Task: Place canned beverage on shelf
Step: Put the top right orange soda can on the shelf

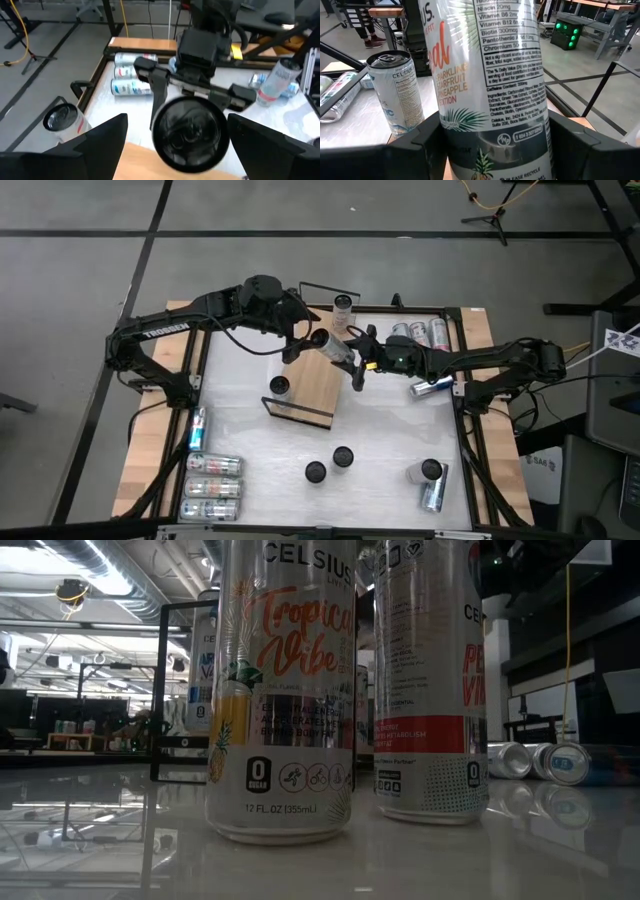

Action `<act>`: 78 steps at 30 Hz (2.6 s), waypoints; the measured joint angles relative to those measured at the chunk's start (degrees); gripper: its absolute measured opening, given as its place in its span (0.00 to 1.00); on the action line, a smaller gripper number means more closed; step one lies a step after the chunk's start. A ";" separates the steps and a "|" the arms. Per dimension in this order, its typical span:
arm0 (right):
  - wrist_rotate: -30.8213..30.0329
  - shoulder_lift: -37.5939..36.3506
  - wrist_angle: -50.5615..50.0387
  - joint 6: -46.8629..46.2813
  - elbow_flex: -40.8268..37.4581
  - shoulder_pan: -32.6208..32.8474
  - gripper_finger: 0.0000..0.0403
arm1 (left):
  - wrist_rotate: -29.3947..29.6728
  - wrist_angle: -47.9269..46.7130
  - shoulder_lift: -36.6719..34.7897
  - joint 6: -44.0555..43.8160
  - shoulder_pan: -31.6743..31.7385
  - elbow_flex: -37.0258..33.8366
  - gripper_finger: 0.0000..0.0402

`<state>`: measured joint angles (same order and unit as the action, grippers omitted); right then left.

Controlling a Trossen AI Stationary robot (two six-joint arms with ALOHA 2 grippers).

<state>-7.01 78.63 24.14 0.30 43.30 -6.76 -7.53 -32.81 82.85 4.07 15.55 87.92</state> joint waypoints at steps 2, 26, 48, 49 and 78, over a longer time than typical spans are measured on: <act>-0.01 0.00 -0.02 0.00 -0.01 0.01 0.63 | 0.00 0.28 0.00 -0.08 0.00 0.00 0.84; -0.07 0.00 3.32 -0.68 0.05 -0.01 0.63 | -0.98 0.35 0.53 -0.71 -0.27 0.00 0.84; 0.58 0.00 5.60 -0.62 0.07 0.01 0.63 | -0.09 1.24 3.60 -0.59 -2.53 0.00 0.84; 0.59 0.00 5.64 -0.61 0.07 0.01 0.63 | -0.01 1.38 3.77 -0.58 -2.59 0.00 0.84; 0.52 0.00 4.33 -0.72 0.05 -0.01 0.80 | 5.78 3.19 5.44 -0.79 -4.46 -0.02 0.59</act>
<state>-6.48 78.63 28.47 -0.43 43.35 -6.76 -1.75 -29.63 88.29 3.28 11.09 87.90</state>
